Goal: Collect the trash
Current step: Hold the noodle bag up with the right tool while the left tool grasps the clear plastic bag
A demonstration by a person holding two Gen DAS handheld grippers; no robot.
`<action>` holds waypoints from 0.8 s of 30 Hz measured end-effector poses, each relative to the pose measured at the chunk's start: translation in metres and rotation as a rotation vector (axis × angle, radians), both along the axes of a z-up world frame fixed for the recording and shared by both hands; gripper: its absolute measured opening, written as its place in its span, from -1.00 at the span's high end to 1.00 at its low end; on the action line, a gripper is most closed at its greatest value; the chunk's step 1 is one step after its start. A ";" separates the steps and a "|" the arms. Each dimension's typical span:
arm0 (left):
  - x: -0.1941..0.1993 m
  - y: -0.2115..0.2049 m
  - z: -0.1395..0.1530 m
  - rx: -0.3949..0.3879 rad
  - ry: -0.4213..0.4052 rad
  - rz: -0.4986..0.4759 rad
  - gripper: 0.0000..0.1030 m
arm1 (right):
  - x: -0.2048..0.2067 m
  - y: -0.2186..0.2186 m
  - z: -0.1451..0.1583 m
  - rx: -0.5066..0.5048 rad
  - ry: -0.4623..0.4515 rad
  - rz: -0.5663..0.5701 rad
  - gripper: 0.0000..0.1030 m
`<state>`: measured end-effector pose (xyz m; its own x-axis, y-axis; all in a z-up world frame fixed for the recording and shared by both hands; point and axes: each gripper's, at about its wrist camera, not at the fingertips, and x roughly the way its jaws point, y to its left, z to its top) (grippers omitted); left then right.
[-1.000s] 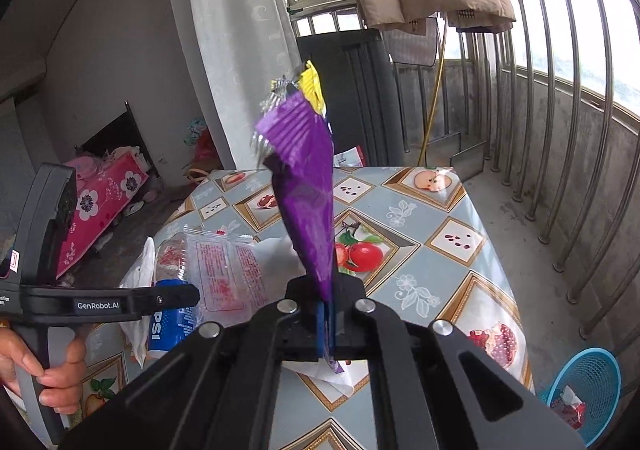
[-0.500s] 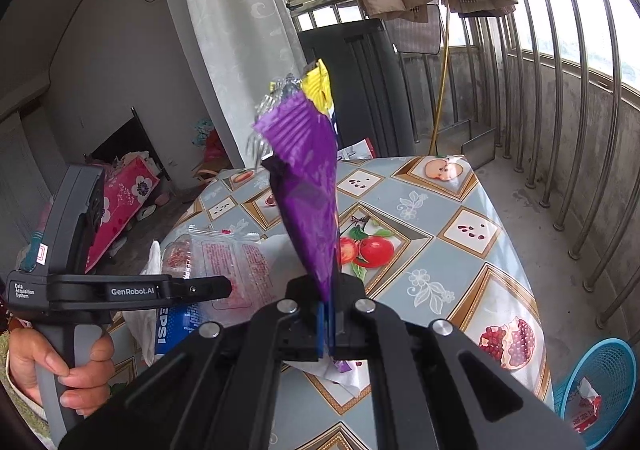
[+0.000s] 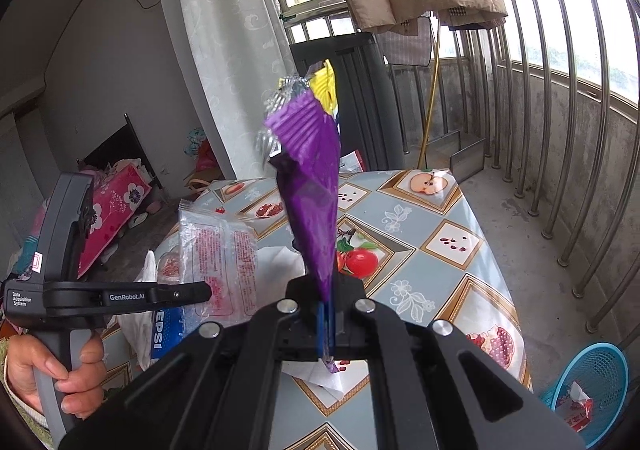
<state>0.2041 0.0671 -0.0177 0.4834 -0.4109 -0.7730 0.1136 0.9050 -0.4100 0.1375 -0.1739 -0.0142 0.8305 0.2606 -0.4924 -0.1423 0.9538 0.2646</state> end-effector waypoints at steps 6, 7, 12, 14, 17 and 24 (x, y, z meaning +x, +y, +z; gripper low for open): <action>-0.015 -0.002 0.018 -0.013 -0.057 0.000 0.96 | -0.013 -0.012 0.014 -0.009 -0.032 -0.028 0.99; -0.018 -0.003 0.021 -0.016 -0.068 0.000 0.96 | -0.015 -0.015 0.017 -0.011 -0.038 -0.033 0.99; -0.031 -0.009 0.029 -0.056 -0.104 -0.003 0.96 | -0.024 -0.024 0.027 -0.022 -0.041 -0.053 0.99; -0.037 -0.009 0.033 -0.084 -0.114 -0.004 0.96 | -0.028 -0.027 0.030 -0.032 -0.038 -0.059 0.99; -0.047 -0.011 0.039 -0.103 -0.138 -0.011 0.96 | -0.036 -0.029 0.036 -0.047 -0.040 -0.072 0.99; -0.063 -0.005 0.051 -0.138 -0.176 -0.016 0.96 | -0.052 -0.030 0.049 -0.053 -0.056 -0.099 0.99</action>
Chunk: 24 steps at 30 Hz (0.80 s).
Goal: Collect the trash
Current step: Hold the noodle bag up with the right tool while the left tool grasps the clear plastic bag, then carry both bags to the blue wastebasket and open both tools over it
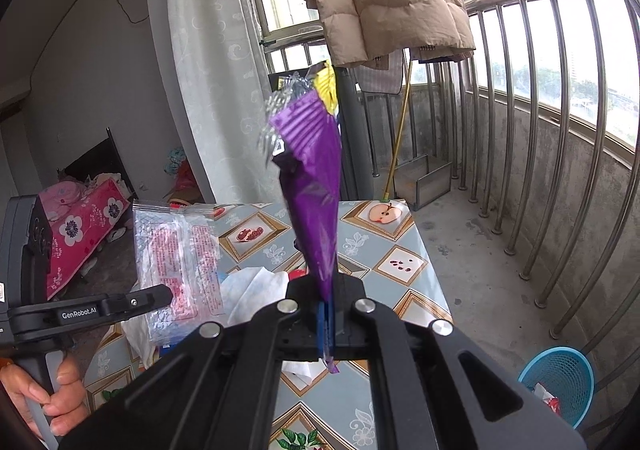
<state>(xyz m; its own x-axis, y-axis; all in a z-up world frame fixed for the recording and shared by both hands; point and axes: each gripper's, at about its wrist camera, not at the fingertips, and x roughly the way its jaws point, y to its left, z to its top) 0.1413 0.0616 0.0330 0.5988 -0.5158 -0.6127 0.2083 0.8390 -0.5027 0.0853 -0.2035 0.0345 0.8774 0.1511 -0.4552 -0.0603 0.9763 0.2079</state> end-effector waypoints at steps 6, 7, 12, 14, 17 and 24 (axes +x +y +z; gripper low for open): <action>-0.009 0.003 0.006 -0.026 -0.026 -0.016 0.96 | -0.017 0.006 0.010 -0.018 -0.025 -0.009 1.00; -0.011 0.003 0.006 -0.028 -0.030 -0.019 0.96 | -0.019 0.008 0.012 -0.021 -0.028 -0.010 1.00; -0.015 0.005 0.008 -0.040 -0.045 -0.034 0.96 | -0.032 0.012 0.017 -0.033 -0.042 -0.016 1.00; -0.018 0.007 0.009 -0.044 -0.051 -0.035 0.96 | -0.036 0.013 0.019 -0.036 -0.045 -0.021 1.00; -0.018 0.008 0.010 -0.049 -0.056 -0.036 0.96 | -0.040 0.013 0.020 -0.037 -0.049 -0.030 1.00; -0.019 -0.003 0.014 -0.040 -0.072 -0.065 0.96 | -0.051 0.001 0.019 -0.029 -0.054 -0.068 1.00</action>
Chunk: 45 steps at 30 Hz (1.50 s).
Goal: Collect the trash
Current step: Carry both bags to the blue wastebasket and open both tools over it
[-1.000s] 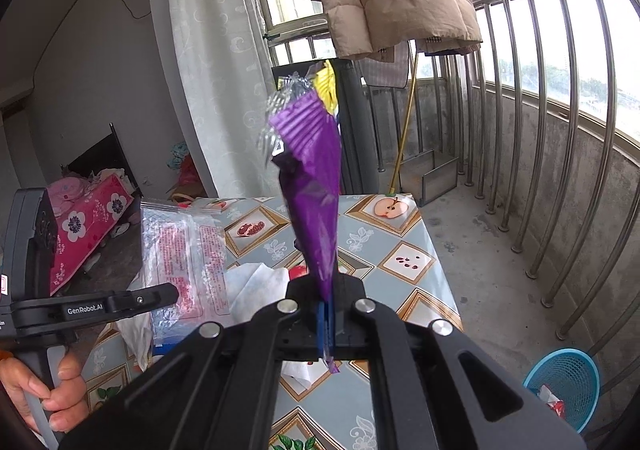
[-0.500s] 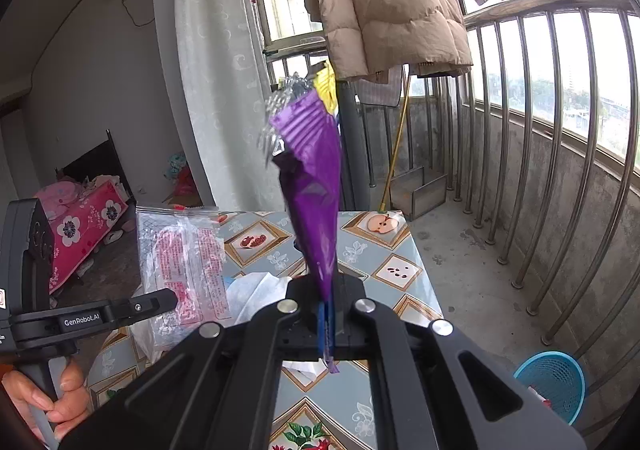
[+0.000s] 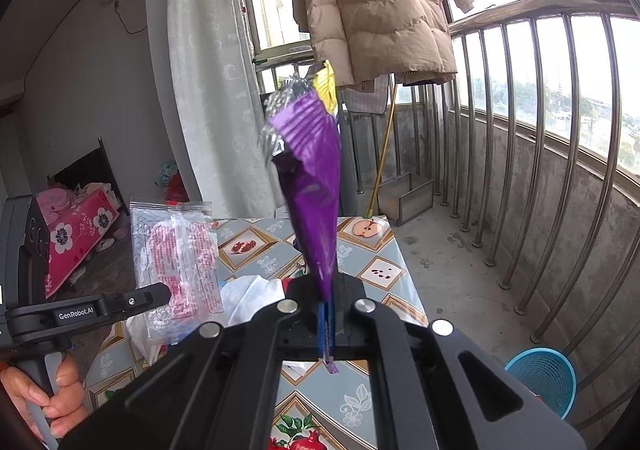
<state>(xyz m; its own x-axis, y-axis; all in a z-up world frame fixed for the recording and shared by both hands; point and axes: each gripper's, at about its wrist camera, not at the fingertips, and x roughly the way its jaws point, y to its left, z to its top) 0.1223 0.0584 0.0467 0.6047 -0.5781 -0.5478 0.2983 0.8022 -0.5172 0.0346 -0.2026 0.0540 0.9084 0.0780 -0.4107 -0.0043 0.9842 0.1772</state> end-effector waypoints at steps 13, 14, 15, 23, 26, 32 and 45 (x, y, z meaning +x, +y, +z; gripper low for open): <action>0.019 -0.086 0.005 0.052 0.026 -0.221 0.96 | -0.052 -0.097 -0.018 0.068 -0.045 -0.259 0.99; 0.021 -0.097 0.005 0.055 0.030 -0.252 0.96 | -0.058 -0.108 -0.021 0.064 -0.045 -0.299 0.99; 0.023 -0.110 0.004 0.058 0.031 -0.286 0.96 | -0.065 -0.119 -0.024 0.064 -0.044 -0.336 0.99; 0.038 -0.242 -0.030 0.109 0.149 -0.562 0.96 | -0.088 -0.209 -0.073 0.132 0.049 -0.590 0.99; 0.043 -0.294 -0.059 0.155 0.221 -0.643 0.96 | -0.085 -0.243 -0.106 0.186 0.124 -0.649 0.99; 0.048 -0.382 -0.125 0.275 0.373 -0.762 0.96 | -0.066 -0.295 -0.175 0.235 0.264 -0.694 0.99; 0.058 -0.497 -0.234 0.513 0.484 -0.836 0.78 | -0.021 -0.381 -0.349 0.368 0.546 -0.697 0.90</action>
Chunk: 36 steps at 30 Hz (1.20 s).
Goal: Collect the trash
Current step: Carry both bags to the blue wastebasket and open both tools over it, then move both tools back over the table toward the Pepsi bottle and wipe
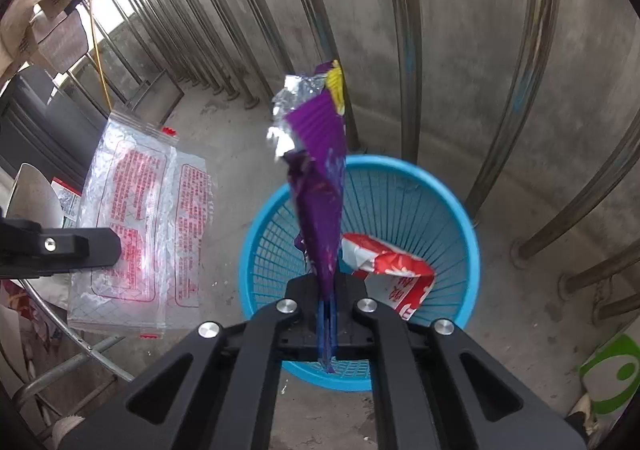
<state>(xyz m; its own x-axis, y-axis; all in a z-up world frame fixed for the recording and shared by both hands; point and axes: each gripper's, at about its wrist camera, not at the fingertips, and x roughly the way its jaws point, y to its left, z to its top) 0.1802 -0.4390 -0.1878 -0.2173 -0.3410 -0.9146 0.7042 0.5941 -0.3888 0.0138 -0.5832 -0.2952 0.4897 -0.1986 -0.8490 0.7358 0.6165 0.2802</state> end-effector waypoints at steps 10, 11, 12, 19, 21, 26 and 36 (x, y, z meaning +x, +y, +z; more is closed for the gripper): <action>-0.005 -0.016 -0.023 0.007 -0.005 -0.003 0.37 | -0.058 -0.038 -0.037 0.100 -0.016 -0.199 -0.11; -0.004 -0.014 -0.018 -0.001 -0.021 0.000 0.37 | -0.064 -0.040 -0.034 0.102 -0.038 -0.213 -0.14; -0.002 -0.013 -0.012 -0.013 -0.031 0.002 0.37 | -0.067 -0.045 -0.033 0.105 -0.048 -0.223 -0.14; 0.000 0.020 0.040 -0.094 -0.108 0.029 0.36 | -0.062 -0.060 -0.039 0.176 -0.122 -0.202 -0.15; 0.002 0.037 0.059 -0.117 -0.127 0.044 0.35 | -0.048 -0.057 -0.041 0.195 -0.120 -0.181 -0.15; 0.003 0.095 0.110 -0.164 -0.193 0.089 0.31 | -0.028 -0.048 -0.046 0.204 -0.048 -0.159 -0.15; -0.005 0.243 0.168 -0.186 -0.309 0.290 0.30 | 0.016 -0.047 -0.115 0.197 0.168 -0.165 1.00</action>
<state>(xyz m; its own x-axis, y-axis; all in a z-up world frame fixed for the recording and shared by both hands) 0.1750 -0.1959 -0.0196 0.1847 -0.5119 -0.8390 0.6187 0.7238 -0.3054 0.0296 -0.6301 -0.4099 0.3141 -0.0873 -0.9454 0.8677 0.4305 0.2486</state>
